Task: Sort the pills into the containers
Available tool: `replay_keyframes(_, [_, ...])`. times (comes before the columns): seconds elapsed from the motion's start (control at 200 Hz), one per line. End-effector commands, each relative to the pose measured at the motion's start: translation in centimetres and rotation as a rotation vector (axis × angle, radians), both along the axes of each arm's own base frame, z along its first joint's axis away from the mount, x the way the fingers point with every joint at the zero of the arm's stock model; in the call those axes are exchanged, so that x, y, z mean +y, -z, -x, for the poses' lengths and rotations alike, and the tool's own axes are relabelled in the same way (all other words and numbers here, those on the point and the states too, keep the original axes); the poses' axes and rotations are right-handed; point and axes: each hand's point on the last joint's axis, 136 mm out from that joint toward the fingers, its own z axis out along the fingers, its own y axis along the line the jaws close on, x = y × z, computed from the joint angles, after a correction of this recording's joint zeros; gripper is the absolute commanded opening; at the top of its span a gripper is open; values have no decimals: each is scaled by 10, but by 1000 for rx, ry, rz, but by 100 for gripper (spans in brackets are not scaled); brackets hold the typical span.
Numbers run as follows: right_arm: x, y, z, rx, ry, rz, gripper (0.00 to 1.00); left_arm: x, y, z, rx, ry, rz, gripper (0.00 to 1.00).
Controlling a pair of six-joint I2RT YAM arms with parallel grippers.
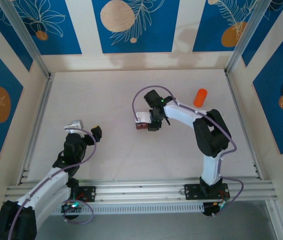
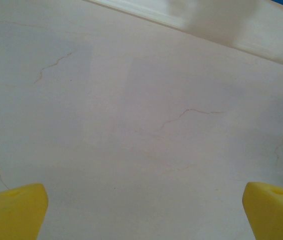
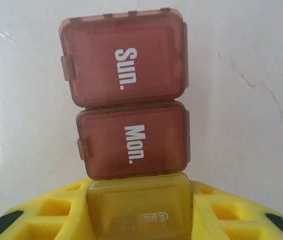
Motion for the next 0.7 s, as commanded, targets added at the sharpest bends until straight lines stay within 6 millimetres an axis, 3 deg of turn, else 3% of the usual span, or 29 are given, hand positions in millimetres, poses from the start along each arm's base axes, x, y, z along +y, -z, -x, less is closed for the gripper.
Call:
replay_keyframes(0.0, [3,-4,16,79,-101,-12,37,-8,-3,0,-20,45,9,99])
replay_keyframes(0.3, [-3,9,7,88,-98,31,42,-34,2,-7,2,166,19,99])
replay_keyframes(0.495, [-4,18,4,95,-90,44,56,-49,5,-9,14,233,4,96])
replay_keyframes(0.695, [1,-5,5,94,-53,-24,66,-56,6,-9,20,265,-10,96])
